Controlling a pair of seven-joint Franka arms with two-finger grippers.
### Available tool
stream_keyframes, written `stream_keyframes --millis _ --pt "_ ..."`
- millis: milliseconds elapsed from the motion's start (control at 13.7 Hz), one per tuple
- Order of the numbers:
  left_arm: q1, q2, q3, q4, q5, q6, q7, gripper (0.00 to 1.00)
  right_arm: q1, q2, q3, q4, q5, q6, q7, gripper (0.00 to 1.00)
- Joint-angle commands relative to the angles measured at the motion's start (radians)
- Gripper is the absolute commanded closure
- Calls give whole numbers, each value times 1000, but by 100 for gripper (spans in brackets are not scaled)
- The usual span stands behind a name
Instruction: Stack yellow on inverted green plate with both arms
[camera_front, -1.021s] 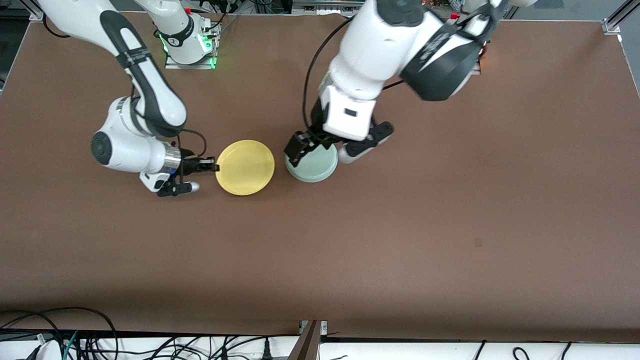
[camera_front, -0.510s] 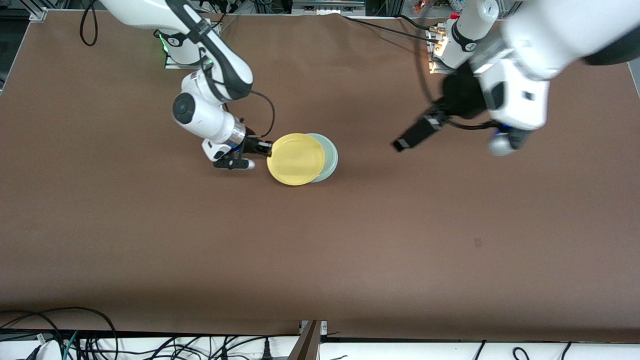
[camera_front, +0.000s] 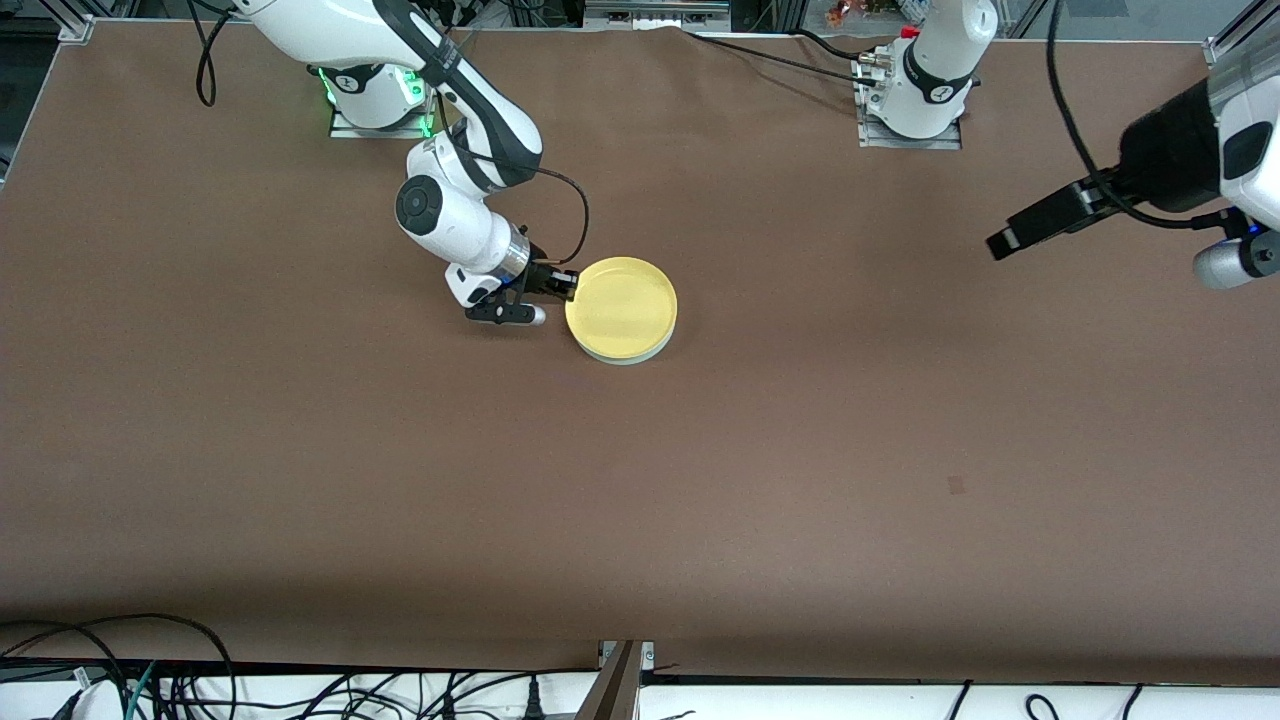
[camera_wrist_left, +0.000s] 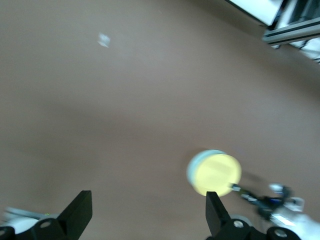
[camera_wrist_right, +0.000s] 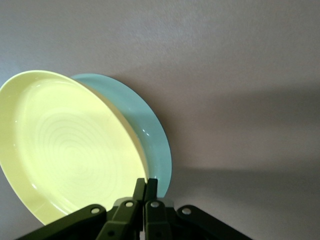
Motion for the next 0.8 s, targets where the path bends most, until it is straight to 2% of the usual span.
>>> stream_keyframes --millis 0,146,365,510,729 --pt "-1 -56 -11 -47 152 -35 144 0 11 18 -5 -15 18 44 4 100" --pt "1 -74 -6 -76 196 -38 192 0 14 29 -3 -21 18 62 4 100" --pt "28 -117 -8 -176 202 -15 203 0 17 27 -3 -23 18 65 -1 100" --pt "47 -140 -9 -242 202 32 206 0 19 24 -3 -24 17 65 -7 100" --pt "106 -142 -9 -315 200 116 326 0 19 18 -3 -26 17 64 -17 100"
